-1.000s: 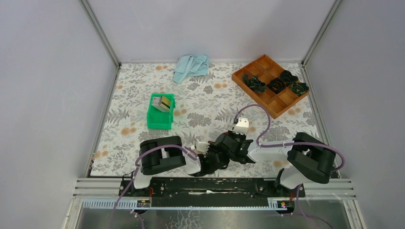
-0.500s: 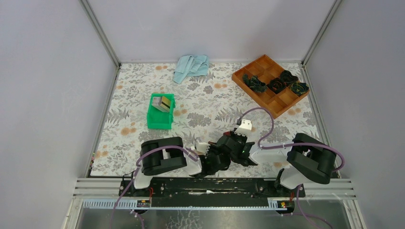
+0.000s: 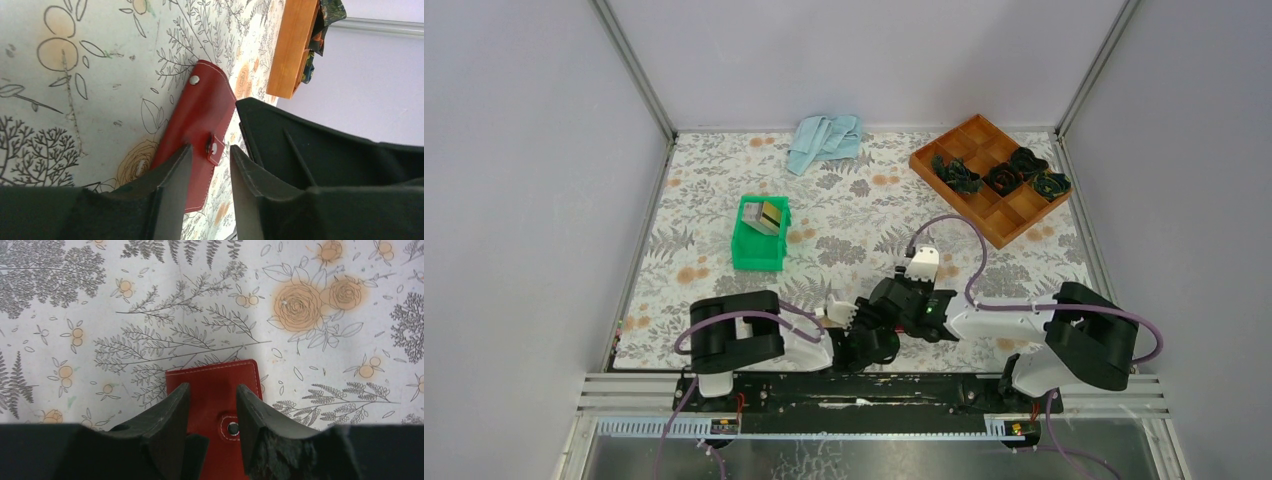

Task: Put the credit cards into the card holder
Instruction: Close the card holder at the center of the board.

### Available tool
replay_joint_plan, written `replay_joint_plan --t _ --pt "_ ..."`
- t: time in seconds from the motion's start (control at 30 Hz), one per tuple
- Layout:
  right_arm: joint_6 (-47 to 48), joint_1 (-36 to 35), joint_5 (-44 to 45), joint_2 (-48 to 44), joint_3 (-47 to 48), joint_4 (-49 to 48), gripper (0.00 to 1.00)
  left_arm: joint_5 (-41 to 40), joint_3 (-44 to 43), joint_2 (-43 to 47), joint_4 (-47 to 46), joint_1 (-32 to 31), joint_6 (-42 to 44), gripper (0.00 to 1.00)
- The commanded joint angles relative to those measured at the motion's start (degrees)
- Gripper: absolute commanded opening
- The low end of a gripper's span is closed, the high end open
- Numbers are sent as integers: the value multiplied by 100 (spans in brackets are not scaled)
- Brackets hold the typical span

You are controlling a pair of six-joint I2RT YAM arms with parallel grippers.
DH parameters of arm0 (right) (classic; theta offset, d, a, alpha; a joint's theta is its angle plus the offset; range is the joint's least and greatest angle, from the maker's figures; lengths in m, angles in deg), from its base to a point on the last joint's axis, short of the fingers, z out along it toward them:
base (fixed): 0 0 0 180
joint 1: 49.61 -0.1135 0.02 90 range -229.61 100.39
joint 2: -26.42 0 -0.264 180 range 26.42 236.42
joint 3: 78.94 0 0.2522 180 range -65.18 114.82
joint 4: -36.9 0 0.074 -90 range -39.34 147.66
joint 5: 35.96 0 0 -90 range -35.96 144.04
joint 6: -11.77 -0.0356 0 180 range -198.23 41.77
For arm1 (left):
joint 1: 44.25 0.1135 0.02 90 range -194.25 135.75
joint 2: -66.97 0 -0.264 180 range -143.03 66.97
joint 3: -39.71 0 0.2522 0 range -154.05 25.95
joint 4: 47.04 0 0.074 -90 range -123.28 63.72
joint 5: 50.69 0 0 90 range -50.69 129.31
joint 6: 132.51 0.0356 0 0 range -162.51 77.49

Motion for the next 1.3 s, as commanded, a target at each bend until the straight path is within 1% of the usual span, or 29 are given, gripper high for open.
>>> replay_joint_plan --t 0.0,0.13,0.3,0.33,0.43,0.57,0.67,0.73,0.83,0.9,1.03,1.2,1.27 --pt "563 45 -556 95 206 814 47 34 406 -21 1539 46 368 48" --pt "790 125 -460 49 392 778 47 -172 595 209 1417 49 444 53" --pt "993 267 -349 -232 491 832 47 -327 668 465 1550 50 572 65" --pt "1031 293 -343 -303 478 804 47 -376 676 521 1536 51 652 69" --pt "1191 363 -337 -480 404 699 47 -552 665 695 1454 40 1054 79" --pt "1371 418 -354 -500 454 655 48 -724 612 905 1343 38 1550 87" --pt "1476 429 -330 -500 461 628 48 -910 565 1056 1028 44 2152 93" --pt "1543 458 -300 -538 400 511 48 -1068 533 1207 662 39 2774 95" --pt "1680 604 -283 -667 325 322 48 -1224 457 1487 -50 38 4034 96" --pt "1826 719 -296 -792 289 184 49 -1312 381 1704 -16 43 4402 96" --pt "2064 980 -544 -865 266 -92 49 -1333 578 2193 -230 21 4909 96" --pt "2242 1054 -602 -838 448 -86 50 -1398 627 2705 -428 -99 6120 96" --pt "2205 1054 -630 -933 445 -70 52 -1380 591 2819 -535 -151 6595 97"
